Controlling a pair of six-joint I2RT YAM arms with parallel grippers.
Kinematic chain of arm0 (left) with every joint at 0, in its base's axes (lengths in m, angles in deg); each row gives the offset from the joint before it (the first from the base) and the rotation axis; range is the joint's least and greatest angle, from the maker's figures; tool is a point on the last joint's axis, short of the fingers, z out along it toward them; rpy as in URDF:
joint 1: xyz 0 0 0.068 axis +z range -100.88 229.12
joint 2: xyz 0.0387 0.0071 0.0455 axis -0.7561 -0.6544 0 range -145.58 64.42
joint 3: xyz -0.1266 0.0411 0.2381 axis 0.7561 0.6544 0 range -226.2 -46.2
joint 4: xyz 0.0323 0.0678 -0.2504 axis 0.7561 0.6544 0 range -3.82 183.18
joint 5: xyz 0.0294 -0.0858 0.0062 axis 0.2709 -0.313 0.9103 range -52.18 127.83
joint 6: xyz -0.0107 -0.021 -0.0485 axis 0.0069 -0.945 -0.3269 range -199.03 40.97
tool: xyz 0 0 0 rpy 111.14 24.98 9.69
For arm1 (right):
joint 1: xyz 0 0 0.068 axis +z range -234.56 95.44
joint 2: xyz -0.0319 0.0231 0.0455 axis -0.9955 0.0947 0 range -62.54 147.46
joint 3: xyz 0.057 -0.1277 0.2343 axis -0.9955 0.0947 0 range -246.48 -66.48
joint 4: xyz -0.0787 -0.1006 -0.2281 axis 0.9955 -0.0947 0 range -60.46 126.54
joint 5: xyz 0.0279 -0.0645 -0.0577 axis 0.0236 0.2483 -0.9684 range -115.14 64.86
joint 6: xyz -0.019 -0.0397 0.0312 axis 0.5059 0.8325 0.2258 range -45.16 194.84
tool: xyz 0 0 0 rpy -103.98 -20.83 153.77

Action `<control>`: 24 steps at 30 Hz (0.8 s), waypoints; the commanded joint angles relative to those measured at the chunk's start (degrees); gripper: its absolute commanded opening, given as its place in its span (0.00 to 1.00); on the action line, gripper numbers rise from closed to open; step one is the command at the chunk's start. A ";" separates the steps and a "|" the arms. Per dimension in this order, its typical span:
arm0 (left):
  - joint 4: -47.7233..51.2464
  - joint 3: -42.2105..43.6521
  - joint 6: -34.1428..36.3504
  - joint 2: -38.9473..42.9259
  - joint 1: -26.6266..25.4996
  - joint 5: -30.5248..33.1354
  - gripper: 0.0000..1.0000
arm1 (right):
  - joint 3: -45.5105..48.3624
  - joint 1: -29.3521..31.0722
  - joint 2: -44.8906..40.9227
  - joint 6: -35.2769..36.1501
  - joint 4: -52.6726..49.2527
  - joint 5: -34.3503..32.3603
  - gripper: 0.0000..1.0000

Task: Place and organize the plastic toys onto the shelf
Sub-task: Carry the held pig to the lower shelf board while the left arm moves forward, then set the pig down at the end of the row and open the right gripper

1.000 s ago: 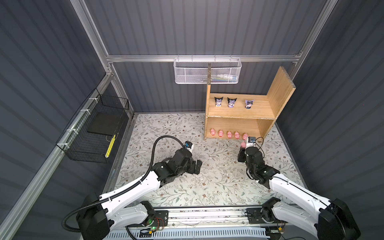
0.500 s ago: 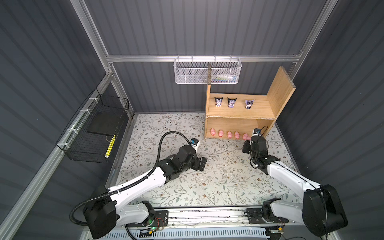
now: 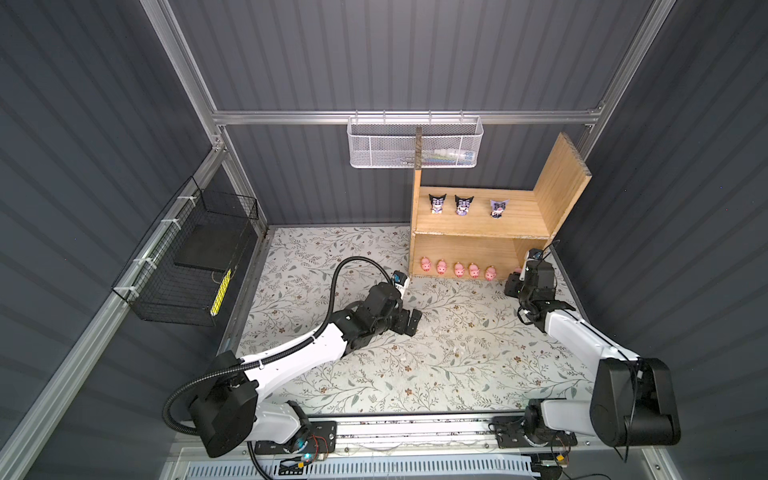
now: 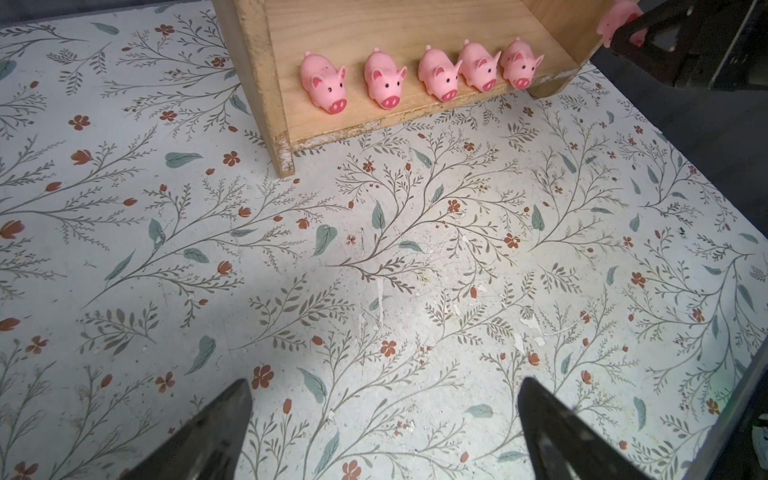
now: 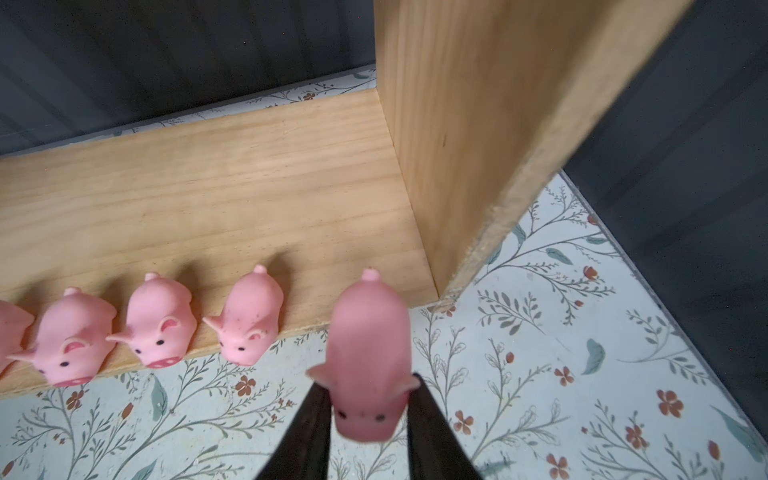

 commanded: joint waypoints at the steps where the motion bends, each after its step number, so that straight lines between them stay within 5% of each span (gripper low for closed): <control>1: -0.73 -2.43 1.15 -0.82 0.57 -1.54 1.00 | -1.93 -0.55 1.86 1.69 0.61 2.17 0.23; 24: -0.96 -2.62 2.12 -1.37 2.82 -2.41 1.00 | -5.76 -0.95 12.35 3.55 2.20 2.98 0.24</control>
